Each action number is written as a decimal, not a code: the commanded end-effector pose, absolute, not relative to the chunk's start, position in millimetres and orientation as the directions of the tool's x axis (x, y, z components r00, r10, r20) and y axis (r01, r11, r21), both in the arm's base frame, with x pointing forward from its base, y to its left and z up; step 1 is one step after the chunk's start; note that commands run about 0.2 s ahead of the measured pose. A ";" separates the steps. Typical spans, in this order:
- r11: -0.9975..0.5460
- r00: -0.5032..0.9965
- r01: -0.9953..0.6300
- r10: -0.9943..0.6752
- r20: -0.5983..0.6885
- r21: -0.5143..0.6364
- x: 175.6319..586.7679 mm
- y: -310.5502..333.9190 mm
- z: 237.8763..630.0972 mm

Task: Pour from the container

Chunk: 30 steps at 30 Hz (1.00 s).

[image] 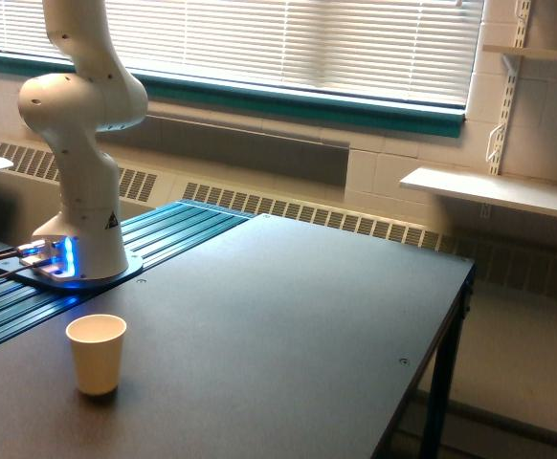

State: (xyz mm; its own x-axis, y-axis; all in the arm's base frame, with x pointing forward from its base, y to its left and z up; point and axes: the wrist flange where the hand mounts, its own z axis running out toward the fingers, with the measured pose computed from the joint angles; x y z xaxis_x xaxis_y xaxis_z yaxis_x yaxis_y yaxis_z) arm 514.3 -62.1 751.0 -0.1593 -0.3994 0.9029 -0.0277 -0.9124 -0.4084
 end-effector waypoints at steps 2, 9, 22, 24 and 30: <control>-0.944 -0.047 -0.101 -0.310 0.950 -0.313 527.2 -63.7 739.0; -0.966 0.099 -0.190 -0.195 0.976 -0.174 526.4 -79.3 717.6; -0.891 0.321 -0.395 -0.362 0.875 -0.224 463.2 -133.6 654.0; -0.885 0.358 -0.422 -0.363 0.860 -0.197 450.4 -139.6 643.1; -0.865 0.470 -0.490 -0.362 0.805 -0.103 409.4 -165.8 607.1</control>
